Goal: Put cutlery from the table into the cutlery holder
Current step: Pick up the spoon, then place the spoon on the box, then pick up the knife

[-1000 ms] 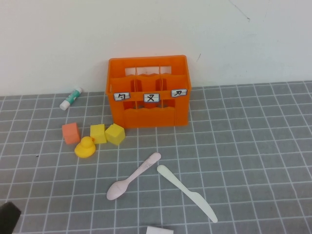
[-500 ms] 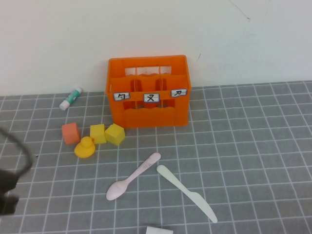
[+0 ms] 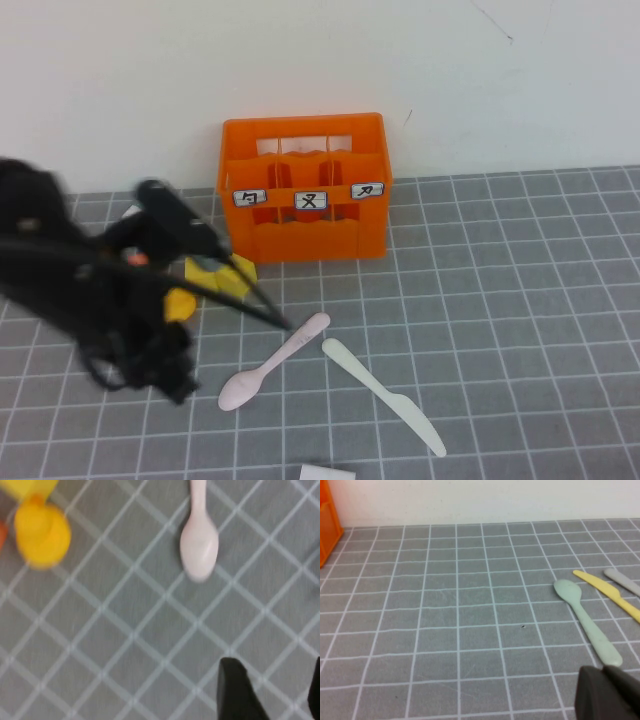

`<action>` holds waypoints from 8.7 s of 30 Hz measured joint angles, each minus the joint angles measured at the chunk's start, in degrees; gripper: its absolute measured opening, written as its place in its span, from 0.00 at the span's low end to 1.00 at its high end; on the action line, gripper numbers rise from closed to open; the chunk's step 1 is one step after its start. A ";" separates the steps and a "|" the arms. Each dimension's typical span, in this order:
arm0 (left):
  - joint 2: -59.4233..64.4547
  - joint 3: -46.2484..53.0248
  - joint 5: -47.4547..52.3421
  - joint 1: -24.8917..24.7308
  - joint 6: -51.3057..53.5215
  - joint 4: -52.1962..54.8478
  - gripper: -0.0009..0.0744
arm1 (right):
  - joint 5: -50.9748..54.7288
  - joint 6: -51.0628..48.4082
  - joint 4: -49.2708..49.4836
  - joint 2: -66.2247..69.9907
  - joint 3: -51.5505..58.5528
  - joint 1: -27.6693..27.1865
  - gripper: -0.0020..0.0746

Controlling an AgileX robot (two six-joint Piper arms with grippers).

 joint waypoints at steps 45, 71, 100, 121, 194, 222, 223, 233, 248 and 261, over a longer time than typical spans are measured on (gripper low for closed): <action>44.37 -27.73 -6.28 -5.81 6.17 -0.29 0.49 | 0.00 0.00 -0.10 0.00 0.00 0.00 0.02; 44.76 -28.14 -6.03 -5.81 -0.48 1.01 0.20 | 0.00 0.00 -0.10 0.00 0.00 0.00 0.02; -6.68 8.53 -56.08 -5.81 -6.08 -14.42 0.20 | 0.00 0.00 -0.10 0.00 0.00 0.00 0.02; 15.12 11.03 -107.46 -4.51 -18.48 -16.14 0.20 | 0.00 0.00 -0.10 0.00 0.00 0.00 0.02; -35.91 26.15 -38.85 -10.67 -39.70 17.79 0.01 | 0.00 0.00 -0.10 0.00 0.00 0.00 0.02; -78.80 56.07 -35.45 23.05 -27.08 2.69 0.01 | 0.04 0.00 -0.10 0.00 0.00 0.00 0.02; -78.80 56.93 -36.65 24.38 -25.59 1.18 0.01 | 0.04 0.00 -0.10 0.00 0.00 0.00 0.02; -78.80 61.12 -35.95 28.03 -22.89 -1.33 0.01 | 0.04 0.00 -0.10 0.00 0.00 0.00 0.02; -78.80 61.12 -35.86 20.37 -22.63 -1.33 0.01 | 0.04 0.00 -0.10 0.00 0.00 0.00 0.02; -78.80 61.12 -35.86 24.57 -22.53 -1.33 0.01 | -0.18 2.21 4.39 0.00 0.00 0.00 0.02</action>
